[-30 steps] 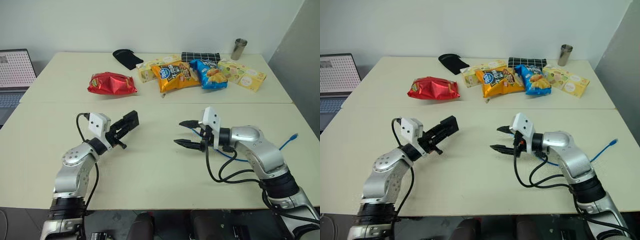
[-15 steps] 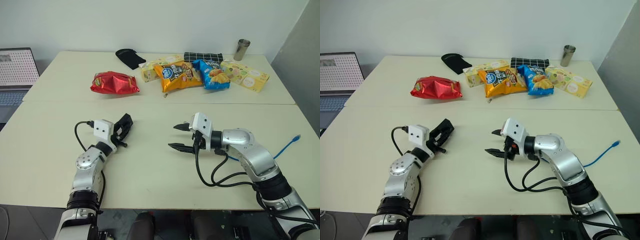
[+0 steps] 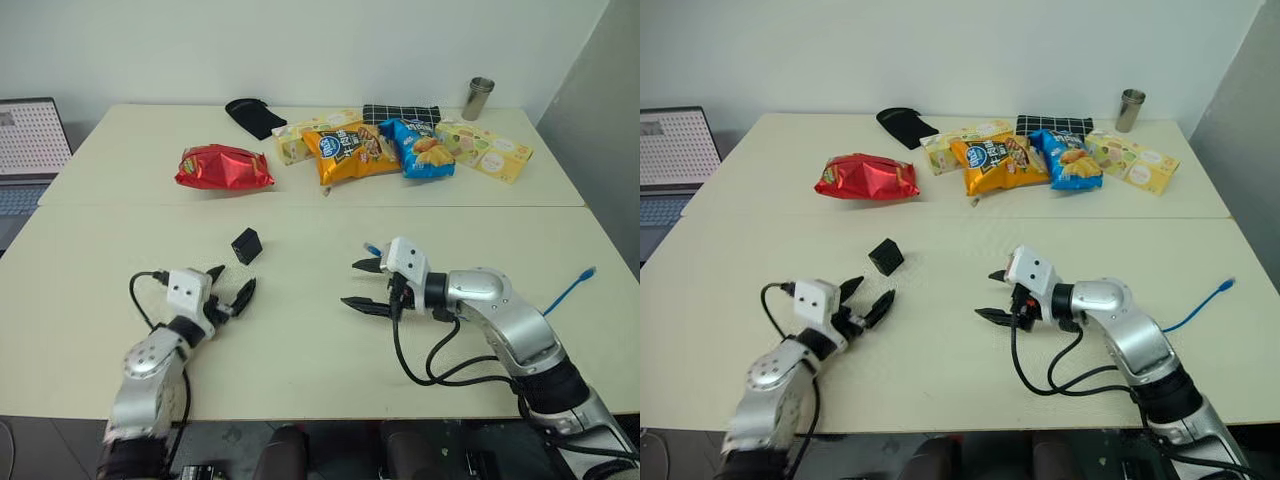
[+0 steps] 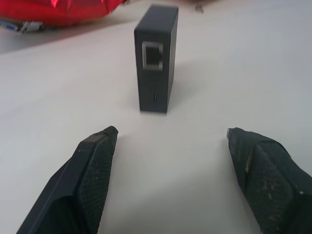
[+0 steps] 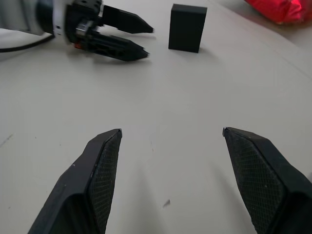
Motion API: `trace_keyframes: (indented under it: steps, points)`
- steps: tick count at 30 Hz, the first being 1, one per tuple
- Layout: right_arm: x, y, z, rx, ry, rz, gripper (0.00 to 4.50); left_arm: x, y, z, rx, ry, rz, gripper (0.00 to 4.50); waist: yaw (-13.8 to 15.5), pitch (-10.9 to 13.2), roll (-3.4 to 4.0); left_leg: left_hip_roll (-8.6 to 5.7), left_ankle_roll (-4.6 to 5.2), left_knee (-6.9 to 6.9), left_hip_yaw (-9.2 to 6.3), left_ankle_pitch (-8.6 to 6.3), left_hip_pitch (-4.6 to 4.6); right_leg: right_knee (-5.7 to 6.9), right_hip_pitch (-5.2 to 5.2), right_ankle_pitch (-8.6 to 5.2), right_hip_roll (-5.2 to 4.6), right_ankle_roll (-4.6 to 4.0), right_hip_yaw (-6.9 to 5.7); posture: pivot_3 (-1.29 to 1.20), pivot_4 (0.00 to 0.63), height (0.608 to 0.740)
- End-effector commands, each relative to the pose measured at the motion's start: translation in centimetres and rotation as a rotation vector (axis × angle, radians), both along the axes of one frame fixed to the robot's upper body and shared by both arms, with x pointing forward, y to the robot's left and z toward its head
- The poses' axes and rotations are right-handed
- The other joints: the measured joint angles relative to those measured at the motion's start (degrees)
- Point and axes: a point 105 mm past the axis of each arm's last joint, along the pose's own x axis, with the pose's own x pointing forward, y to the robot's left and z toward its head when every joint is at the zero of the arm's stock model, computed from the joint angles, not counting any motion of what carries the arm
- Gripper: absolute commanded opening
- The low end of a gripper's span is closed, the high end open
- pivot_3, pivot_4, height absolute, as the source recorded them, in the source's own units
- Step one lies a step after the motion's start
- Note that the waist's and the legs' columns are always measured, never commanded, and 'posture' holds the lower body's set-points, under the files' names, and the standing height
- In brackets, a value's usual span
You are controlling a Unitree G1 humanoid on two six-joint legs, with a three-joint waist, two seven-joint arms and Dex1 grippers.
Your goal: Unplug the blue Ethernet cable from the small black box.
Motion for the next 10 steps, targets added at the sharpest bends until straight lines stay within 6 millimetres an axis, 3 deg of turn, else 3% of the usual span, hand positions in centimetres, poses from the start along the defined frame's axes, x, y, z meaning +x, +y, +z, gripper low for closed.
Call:
trace_keyframes:
  steps: [1,5,10]
  points:
    - [0.0,-1.8,1.7,0.059,-0.021,-0.078,3.51,-1.4,-0.1,2.7,0.039,-0.007,-0.058,3.83,0.11,0.01,0.01,0.00,0.00,0.00,-0.01,0.00,0.03,0.00,0.03,0.00,0.00,0.00,0.00,0.00,0.150,0.740]
    - [0.4,-4.3,2.1,0.096,0.018,-0.182,3.51,-2.4,0.7,4.6,0.061,0.003,-0.104,3.83,0.21,0.00,0.00,-0.05,0.00,0.00,-0.07,0.00,0.06,0.02,0.13,0.00,0.06,0.00,-0.03,0.00,0.150,0.740]
    - [0.5,-6.5,2.1,0.081,0.030,-0.250,3.51,-3.0,0.2,6.1,0.021,0.010,-0.170,3.83,0.15,0.00,0.00,-0.08,0.01,-0.02,0.04,0.00,0.10,0.00,0.14,0.00,0.09,0.01,-0.06,0.00,0.150,0.740]
